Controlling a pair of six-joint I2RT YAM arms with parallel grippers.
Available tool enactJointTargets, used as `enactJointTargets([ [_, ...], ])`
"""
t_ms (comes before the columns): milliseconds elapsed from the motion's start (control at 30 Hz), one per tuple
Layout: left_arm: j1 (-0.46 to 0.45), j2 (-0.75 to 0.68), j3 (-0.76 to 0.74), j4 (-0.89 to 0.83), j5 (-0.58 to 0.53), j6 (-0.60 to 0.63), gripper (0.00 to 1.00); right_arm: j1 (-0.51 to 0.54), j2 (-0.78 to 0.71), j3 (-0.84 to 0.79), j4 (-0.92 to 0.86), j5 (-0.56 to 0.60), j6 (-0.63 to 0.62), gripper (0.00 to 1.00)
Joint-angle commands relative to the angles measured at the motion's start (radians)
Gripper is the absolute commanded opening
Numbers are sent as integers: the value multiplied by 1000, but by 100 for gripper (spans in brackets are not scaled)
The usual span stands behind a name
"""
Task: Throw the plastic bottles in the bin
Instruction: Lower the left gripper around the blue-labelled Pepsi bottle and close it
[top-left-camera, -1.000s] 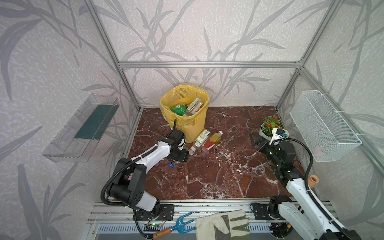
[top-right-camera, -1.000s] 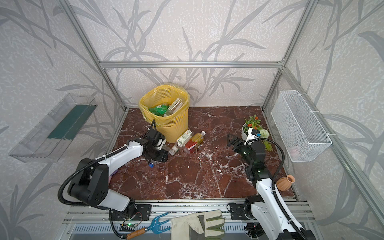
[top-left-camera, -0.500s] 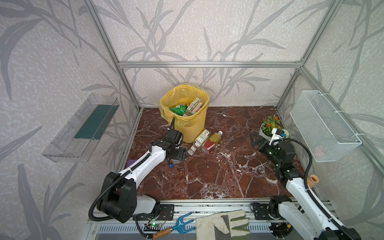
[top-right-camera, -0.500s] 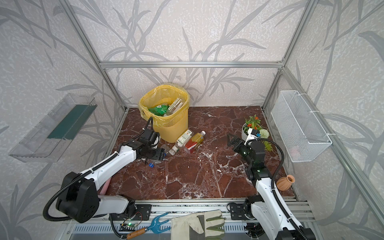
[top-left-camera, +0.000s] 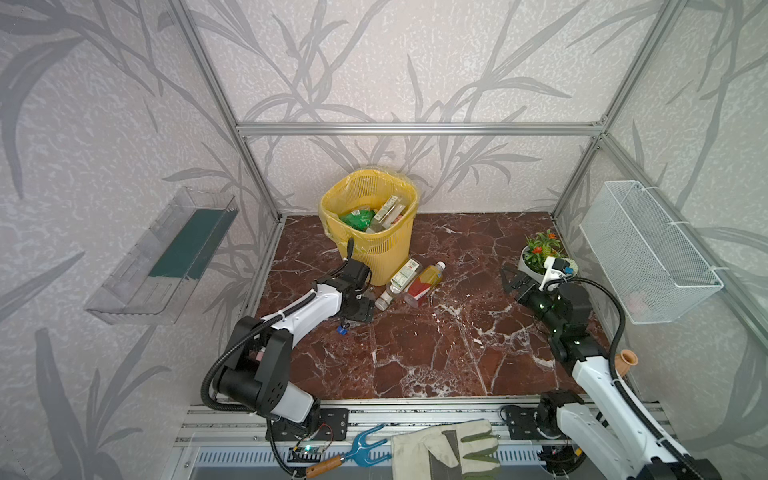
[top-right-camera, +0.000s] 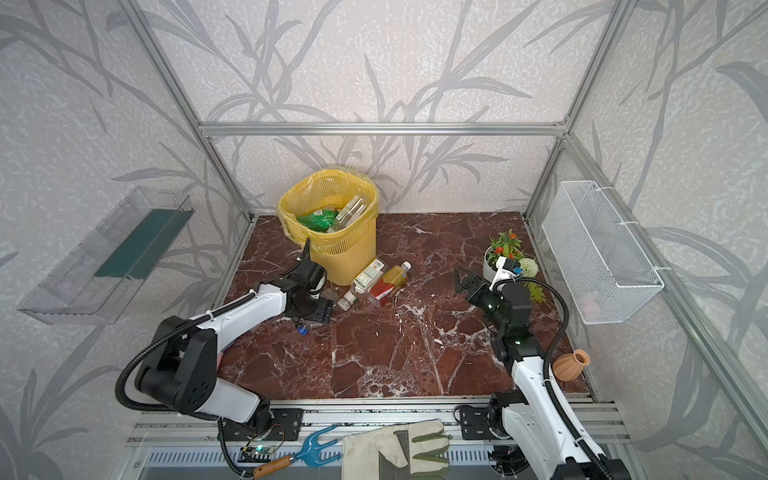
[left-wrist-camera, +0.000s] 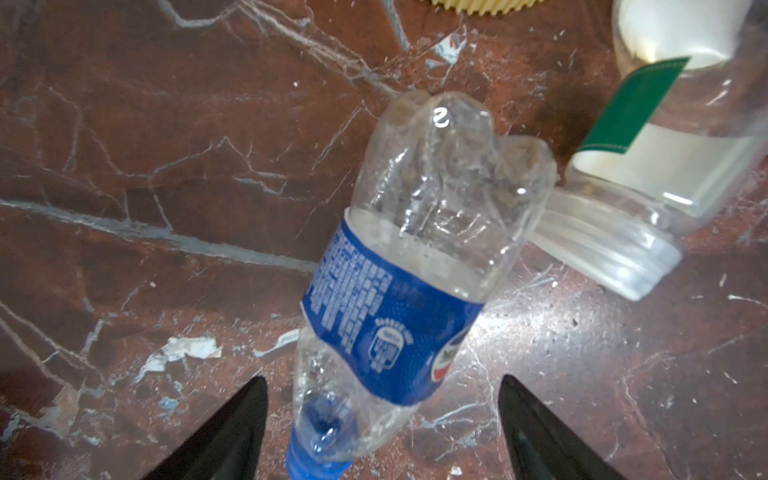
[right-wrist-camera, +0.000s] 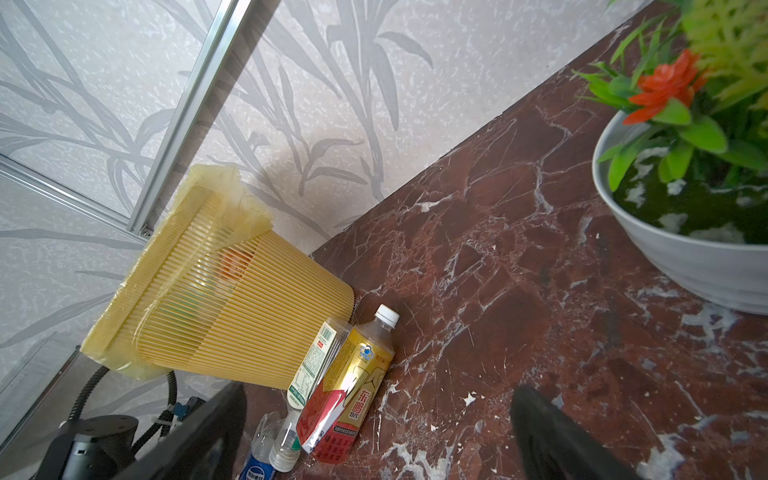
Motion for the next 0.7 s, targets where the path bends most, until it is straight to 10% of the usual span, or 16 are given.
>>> enactJointTargets([
  [0, -6, 78, 55, -22, 29, 23, 86, -6, -11, -7, 10, -14, 4, 99],
  [667, -125, -1, -21, -120, 115, -60, 66, -23, -6, -18, 26, -28, 20, 99],
])
